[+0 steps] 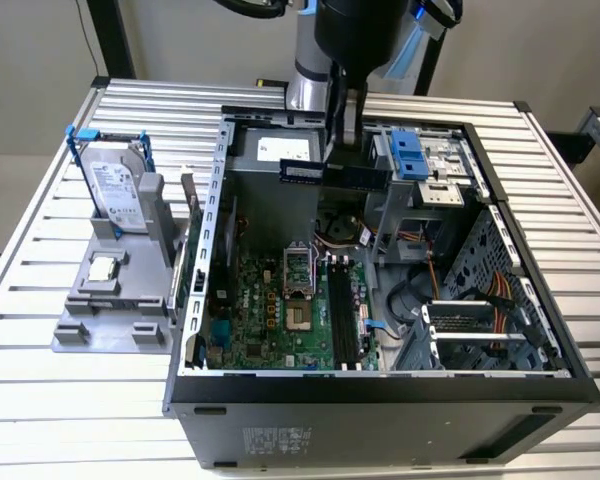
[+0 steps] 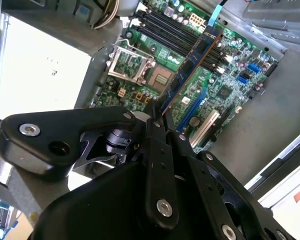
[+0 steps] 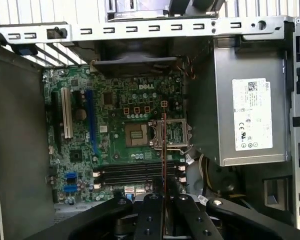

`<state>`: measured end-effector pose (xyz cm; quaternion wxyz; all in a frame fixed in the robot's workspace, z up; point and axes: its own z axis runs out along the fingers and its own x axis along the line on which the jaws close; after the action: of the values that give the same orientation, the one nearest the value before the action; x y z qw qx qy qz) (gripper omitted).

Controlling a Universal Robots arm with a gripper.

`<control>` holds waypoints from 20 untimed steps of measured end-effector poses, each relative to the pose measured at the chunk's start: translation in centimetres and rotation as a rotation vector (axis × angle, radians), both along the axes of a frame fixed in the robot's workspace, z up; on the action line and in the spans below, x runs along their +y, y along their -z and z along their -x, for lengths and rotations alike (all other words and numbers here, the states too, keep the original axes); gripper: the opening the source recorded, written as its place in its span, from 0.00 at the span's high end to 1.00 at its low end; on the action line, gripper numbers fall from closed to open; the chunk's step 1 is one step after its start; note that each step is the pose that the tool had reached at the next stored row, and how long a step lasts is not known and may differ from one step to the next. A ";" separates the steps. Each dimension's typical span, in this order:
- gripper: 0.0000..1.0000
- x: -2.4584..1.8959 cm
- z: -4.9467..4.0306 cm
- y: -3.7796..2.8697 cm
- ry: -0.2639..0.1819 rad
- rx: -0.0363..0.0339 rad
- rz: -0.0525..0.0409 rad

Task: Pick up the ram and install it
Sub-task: 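Pick up the ram and move it above insertion slot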

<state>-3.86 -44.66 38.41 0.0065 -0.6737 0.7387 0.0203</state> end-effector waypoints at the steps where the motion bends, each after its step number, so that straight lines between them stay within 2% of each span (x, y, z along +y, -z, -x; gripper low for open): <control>1: 1.00 0.01 -0.18 0.00 0.000 0.0000 0.0000; 6: 1.00 0.03 -1.15 0.00 0.000 0.0001 0.0000; 7: 1.00 0.06 -1.74 0.00 0.000 0.0000 0.0000; 8: 1.00 0.10 -1.94 0.00 0.000 0.0000 0.0000; 20: 1.00 0.32 -3.00 0.00 0.000 0.0000 0.0000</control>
<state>-0.87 -44.34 38.41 0.0065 -0.6737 0.7387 0.0203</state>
